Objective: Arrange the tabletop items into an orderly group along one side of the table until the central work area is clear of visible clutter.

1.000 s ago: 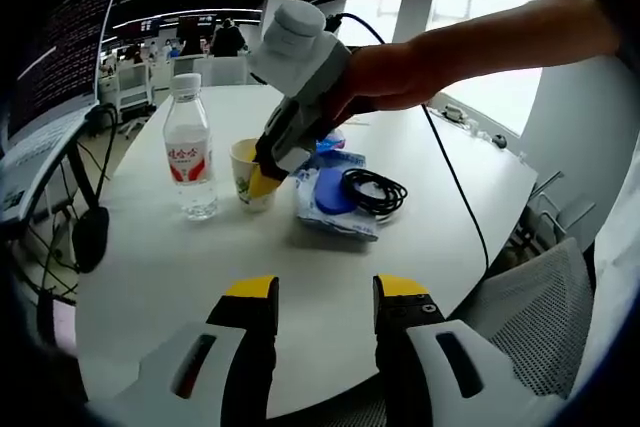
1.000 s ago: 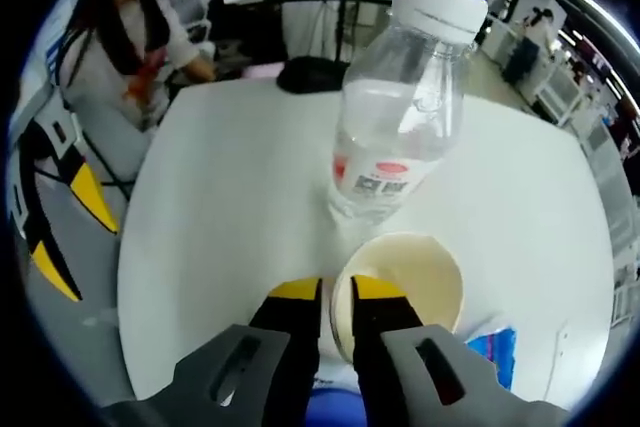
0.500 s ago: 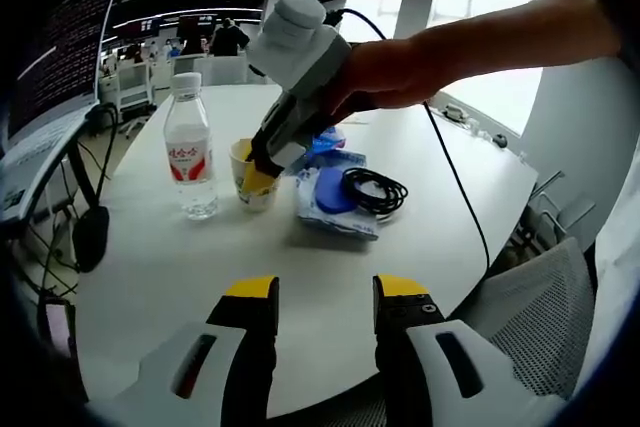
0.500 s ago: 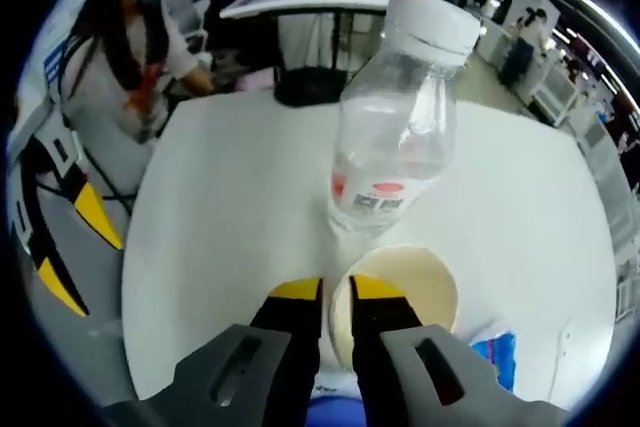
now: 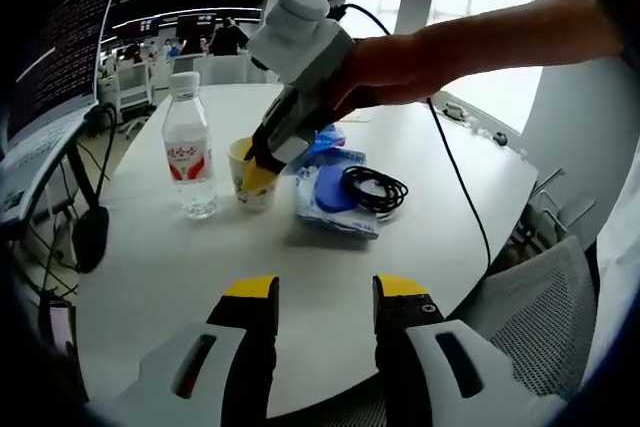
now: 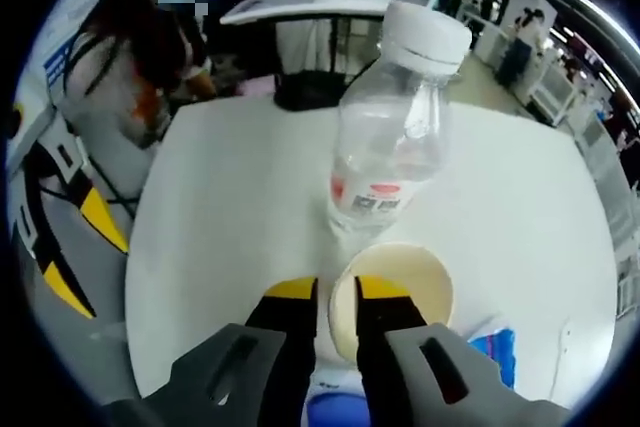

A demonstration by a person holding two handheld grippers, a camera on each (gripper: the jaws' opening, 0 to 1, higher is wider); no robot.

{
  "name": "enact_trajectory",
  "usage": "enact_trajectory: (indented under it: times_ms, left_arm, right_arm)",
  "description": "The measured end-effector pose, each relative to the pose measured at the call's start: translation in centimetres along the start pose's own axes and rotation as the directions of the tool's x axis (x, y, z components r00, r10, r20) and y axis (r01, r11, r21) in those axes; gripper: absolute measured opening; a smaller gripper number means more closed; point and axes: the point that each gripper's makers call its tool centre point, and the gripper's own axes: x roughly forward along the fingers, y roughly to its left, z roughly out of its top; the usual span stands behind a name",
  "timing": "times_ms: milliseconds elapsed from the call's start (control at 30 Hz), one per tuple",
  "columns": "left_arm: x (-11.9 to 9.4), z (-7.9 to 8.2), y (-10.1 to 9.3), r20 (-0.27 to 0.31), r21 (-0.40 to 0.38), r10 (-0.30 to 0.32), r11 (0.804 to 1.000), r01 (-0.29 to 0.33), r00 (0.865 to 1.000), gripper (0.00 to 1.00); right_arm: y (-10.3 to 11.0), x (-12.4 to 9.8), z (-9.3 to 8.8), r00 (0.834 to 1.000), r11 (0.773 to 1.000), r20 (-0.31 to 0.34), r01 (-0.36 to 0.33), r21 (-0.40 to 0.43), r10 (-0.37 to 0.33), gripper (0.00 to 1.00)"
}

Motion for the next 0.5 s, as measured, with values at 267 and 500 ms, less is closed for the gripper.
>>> enact_trajectory:
  times_ms: [267,500]
  left_arm:
    - [0.1,-0.1,0.0,-0.005,-0.001,0.005,1.000,-0.005,1.000,0.36]
    - [0.1,-0.2,-0.1,-0.011,0.005,0.007,1.000,-0.007,1.000,0.36]
  right_arm:
    - [-0.3,-1.8,0.5,0.998,0.999,0.049,0.028,0.034,-0.029,0.14]
    - [-0.5,-3.9,0.7,0.988,0.986,0.143,0.031,0.163,-0.054,0.16]
